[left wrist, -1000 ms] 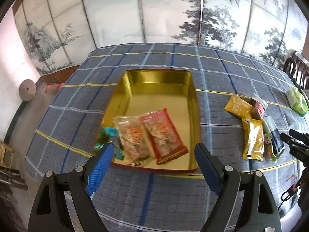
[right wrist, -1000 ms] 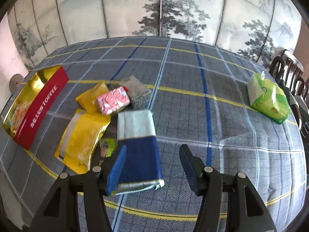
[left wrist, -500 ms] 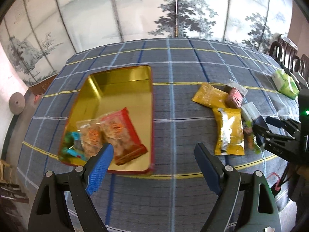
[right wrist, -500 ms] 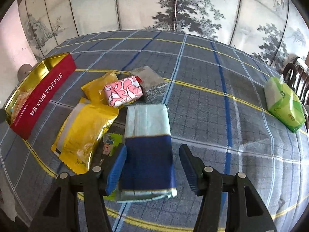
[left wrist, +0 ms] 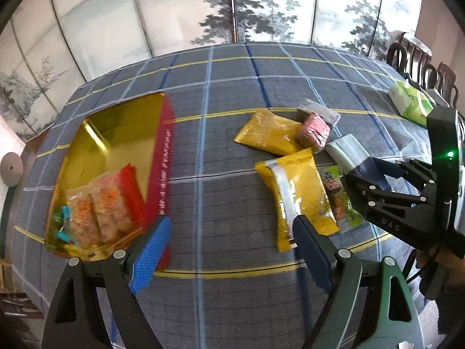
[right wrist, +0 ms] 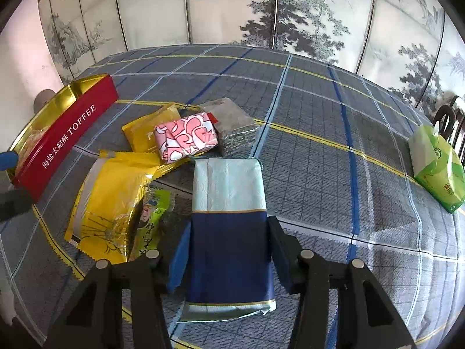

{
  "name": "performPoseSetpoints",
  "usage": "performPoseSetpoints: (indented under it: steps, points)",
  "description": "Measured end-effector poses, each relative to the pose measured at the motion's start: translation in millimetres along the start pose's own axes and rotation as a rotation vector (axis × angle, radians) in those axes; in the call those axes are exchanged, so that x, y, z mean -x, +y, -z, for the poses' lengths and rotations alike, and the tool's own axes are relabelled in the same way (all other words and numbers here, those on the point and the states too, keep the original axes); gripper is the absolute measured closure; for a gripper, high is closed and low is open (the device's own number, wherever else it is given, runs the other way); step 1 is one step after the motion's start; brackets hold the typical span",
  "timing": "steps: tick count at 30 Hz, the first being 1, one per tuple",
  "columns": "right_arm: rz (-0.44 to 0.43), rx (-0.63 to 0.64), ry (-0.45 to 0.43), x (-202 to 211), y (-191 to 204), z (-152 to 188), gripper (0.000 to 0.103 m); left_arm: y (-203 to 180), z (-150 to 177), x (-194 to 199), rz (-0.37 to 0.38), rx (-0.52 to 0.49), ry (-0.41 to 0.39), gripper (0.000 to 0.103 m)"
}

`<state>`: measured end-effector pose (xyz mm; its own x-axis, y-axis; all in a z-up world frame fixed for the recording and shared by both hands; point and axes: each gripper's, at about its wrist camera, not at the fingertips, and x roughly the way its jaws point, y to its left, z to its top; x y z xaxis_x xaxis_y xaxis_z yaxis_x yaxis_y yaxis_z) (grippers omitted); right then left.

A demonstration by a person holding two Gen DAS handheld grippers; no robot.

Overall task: Organize snacks
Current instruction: 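Grasp the yellow bag with silver strip with the left gripper while the right gripper holds the blue-and-white packet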

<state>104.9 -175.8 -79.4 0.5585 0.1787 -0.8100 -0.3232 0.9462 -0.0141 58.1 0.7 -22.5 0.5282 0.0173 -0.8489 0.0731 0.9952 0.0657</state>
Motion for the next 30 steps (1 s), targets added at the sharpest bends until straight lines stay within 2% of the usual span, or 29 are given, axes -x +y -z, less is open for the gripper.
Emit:
performPoseSetpoints:
  steps: [15, 22, 27, 30]
  points:
    - [0.154, -0.185, -0.051, -8, -79, -2, 0.052, -38, -9, -25, 0.078, 0.009, 0.041, 0.020]
    - [0.160, -0.212, -0.052, -9, -91, -4, 0.052, -48, -12, -40, 0.059, 0.017, 0.063, 0.020]
    - [0.159, -0.213, -0.051, -10, -93, -5, 0.051, -53, -14, -56, 0.020, 0.017, 0.085, 0.020]
    - [0.159, -0.214, -0.051, -10, -93, -5, 0.051, -54, -16, -62, 0.028, 0.027, 0.099, 0.020]
